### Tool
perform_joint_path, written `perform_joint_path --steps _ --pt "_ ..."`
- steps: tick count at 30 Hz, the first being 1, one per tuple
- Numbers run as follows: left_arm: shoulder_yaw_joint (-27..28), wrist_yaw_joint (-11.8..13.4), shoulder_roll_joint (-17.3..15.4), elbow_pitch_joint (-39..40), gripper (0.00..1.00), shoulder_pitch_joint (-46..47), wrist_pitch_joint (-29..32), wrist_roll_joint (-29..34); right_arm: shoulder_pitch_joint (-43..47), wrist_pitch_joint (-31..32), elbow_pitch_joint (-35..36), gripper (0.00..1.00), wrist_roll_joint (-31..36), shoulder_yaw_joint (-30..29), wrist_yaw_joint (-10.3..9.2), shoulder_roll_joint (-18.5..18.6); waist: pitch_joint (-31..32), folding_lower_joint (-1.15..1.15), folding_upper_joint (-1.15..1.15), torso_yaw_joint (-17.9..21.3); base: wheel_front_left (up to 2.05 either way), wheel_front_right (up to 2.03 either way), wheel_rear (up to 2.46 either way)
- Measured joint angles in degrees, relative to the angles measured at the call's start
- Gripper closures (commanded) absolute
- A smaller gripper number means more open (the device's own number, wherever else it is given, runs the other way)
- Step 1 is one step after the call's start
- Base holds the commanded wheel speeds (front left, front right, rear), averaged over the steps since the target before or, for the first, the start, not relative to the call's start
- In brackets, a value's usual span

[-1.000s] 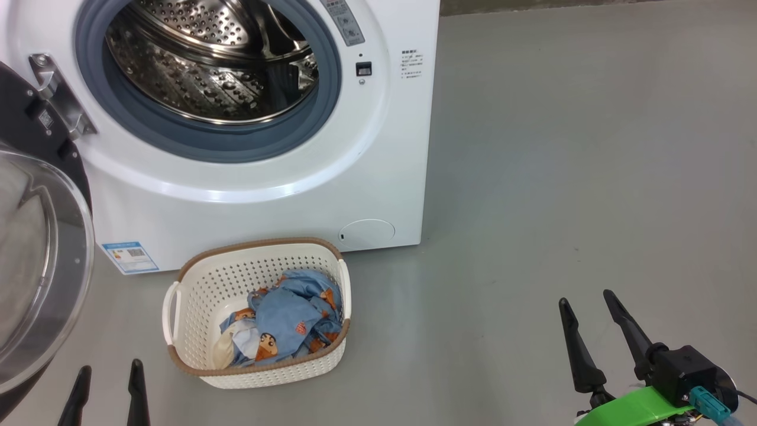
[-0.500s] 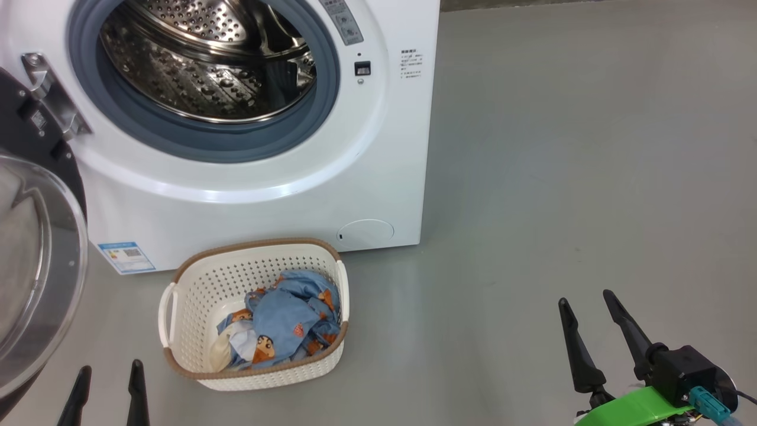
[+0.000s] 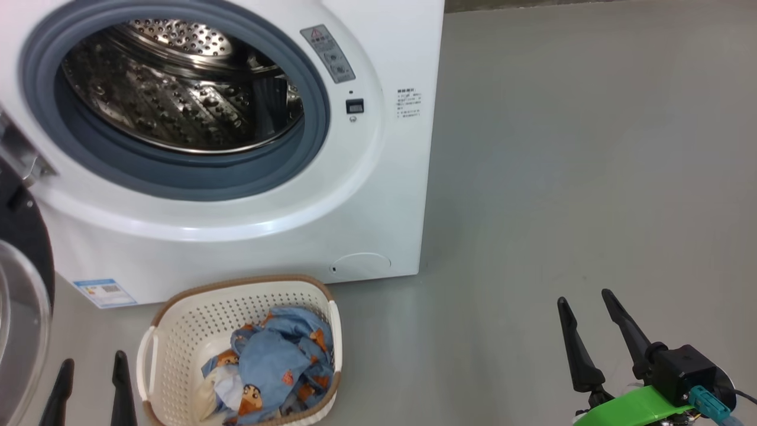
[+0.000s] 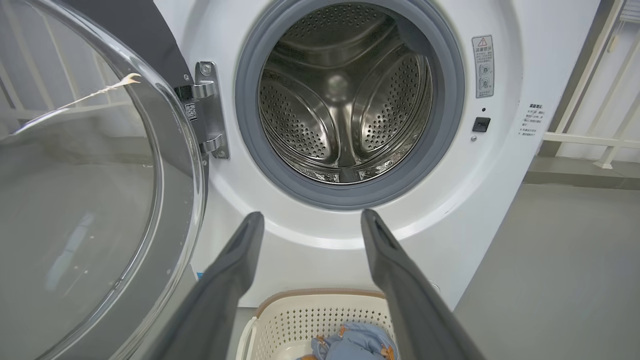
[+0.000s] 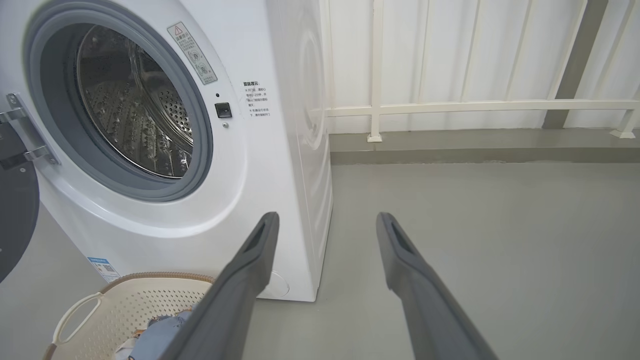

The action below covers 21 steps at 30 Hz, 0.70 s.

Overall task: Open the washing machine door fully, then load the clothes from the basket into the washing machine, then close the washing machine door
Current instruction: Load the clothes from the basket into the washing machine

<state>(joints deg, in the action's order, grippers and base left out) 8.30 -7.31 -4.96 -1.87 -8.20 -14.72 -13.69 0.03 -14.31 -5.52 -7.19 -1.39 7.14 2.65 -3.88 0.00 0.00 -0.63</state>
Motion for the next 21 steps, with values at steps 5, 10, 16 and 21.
perform_joint_path --steps 5,10,16,21 --pt "0.48 0.0 0.37 -0.02 0.0 0.51 0.0 0.01 -0.04 0.0 -0.01 0.0 0.0 0.04 0.0 -0.01 -0.47 0.0 0.0 -0.11 0.98 -0.98 0.0" --pt "0.65 0.0 0.77 -0.35 0.0 0.52 0.0 -0.01 -0.07 0.0 -0.05 0.0 -0.01 0.04 0.0 -0.01 -0.65 0.0 0.0 -0.14 0.3 -0.3 0.0" --pt "0.67 0.0 1.07 -0.79 0.0 0.52 0.0 -0.02 -0.08 0.0 -0.11 0.0 -0.02 0.04 0.0 -0.01 -0.72 0.0 0.0 -0.19 0.0 0.0 0.0" --pt "0.63 0.0 1.24 -1.1 0.0 0.52 0.01 -0.19 -0.08 0.0 -0.31 0.0 -0.02 0.04 0.0 -0.01 -0.81 0.0 0.0 -0.23 0.0 0.0 0.0"
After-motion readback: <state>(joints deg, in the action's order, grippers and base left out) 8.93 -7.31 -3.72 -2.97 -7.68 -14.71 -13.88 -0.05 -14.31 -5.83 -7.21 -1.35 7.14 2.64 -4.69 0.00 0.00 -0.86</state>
